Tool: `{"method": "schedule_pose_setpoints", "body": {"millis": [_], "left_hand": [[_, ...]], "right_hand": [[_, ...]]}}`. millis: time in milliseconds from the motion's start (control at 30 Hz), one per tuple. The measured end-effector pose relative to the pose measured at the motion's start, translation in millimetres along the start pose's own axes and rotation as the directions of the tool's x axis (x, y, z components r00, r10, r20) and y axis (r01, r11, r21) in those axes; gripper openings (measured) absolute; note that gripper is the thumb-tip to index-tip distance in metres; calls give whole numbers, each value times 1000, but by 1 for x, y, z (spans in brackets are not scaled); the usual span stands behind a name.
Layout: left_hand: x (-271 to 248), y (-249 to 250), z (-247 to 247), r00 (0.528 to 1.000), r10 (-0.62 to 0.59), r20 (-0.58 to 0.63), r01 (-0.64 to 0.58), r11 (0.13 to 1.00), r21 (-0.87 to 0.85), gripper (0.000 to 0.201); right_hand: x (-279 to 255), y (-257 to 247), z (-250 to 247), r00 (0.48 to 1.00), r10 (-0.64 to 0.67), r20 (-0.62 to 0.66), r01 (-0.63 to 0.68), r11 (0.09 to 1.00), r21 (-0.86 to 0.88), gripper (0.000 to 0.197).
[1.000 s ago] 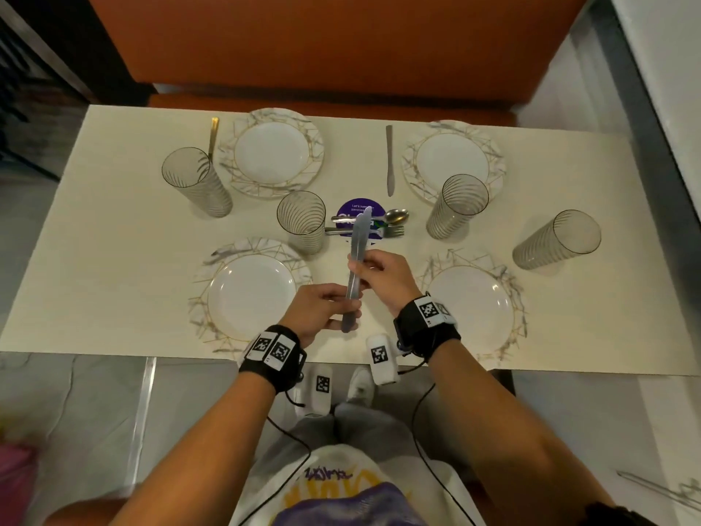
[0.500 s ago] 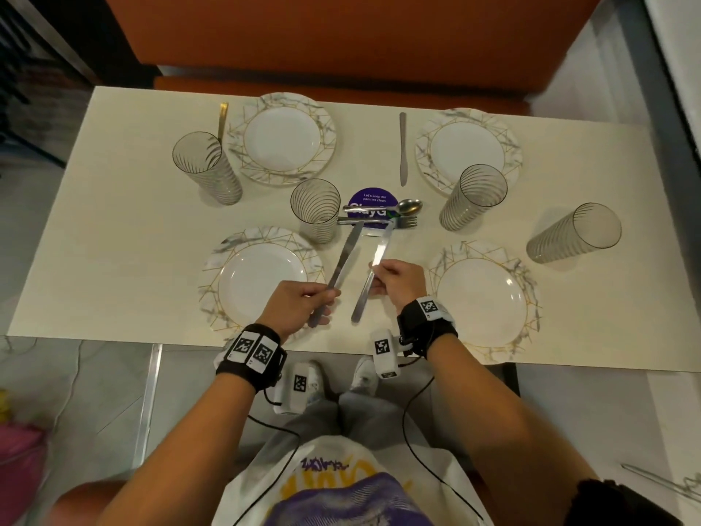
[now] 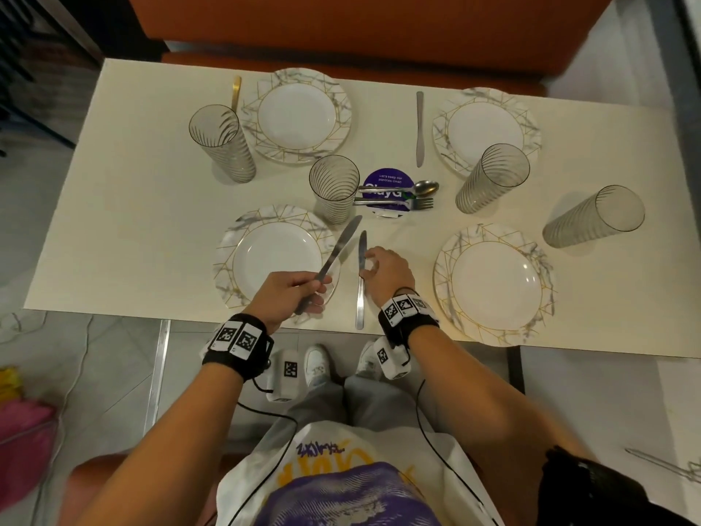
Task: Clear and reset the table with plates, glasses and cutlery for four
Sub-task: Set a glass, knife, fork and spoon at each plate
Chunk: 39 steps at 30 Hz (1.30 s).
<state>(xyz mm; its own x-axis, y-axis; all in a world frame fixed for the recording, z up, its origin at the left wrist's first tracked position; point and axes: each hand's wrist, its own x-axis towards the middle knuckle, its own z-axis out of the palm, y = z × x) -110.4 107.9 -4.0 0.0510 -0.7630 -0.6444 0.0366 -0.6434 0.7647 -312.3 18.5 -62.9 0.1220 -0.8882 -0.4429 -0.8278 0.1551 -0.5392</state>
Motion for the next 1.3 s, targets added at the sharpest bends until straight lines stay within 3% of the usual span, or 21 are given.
{"method": "schedule_pose_setpoints", "body": {"millis": [67,167,700,900,1067,1167,1300], "left_hand": [[-1,-1,-2,1000,8,0,-8,999,32,23],[-3,-2,-2,1000,20,-6,-20,997,73,26],[-10,-4,-13,999,9,-43,-7,999,46,27],[-6,2,1,999,26,20,-27,998,51,19],[7,13,30,992,30,126,-37,998,60,15],[12,18,53,982,31,186,-49,995,89,17],[18,30,92,971,56,232,-83,991,107,14]], "right_hand": [[-2,6,3,996,-83,37,86,993,-82,46],[-3,9,8,994,-97,39,100,991,-85,52],[-5,-9,23,993,-117,10,117,993,-34,51],[-17,-17,2,981,-24,-192,81,951,298,28],[-36,-22,-25,984,47,-169,59,817,573,25],[-46,-16,-40,986,31,-166,75,800,595,19],[-53,3,-62,965,25,-260,109,866,488,15]]}}
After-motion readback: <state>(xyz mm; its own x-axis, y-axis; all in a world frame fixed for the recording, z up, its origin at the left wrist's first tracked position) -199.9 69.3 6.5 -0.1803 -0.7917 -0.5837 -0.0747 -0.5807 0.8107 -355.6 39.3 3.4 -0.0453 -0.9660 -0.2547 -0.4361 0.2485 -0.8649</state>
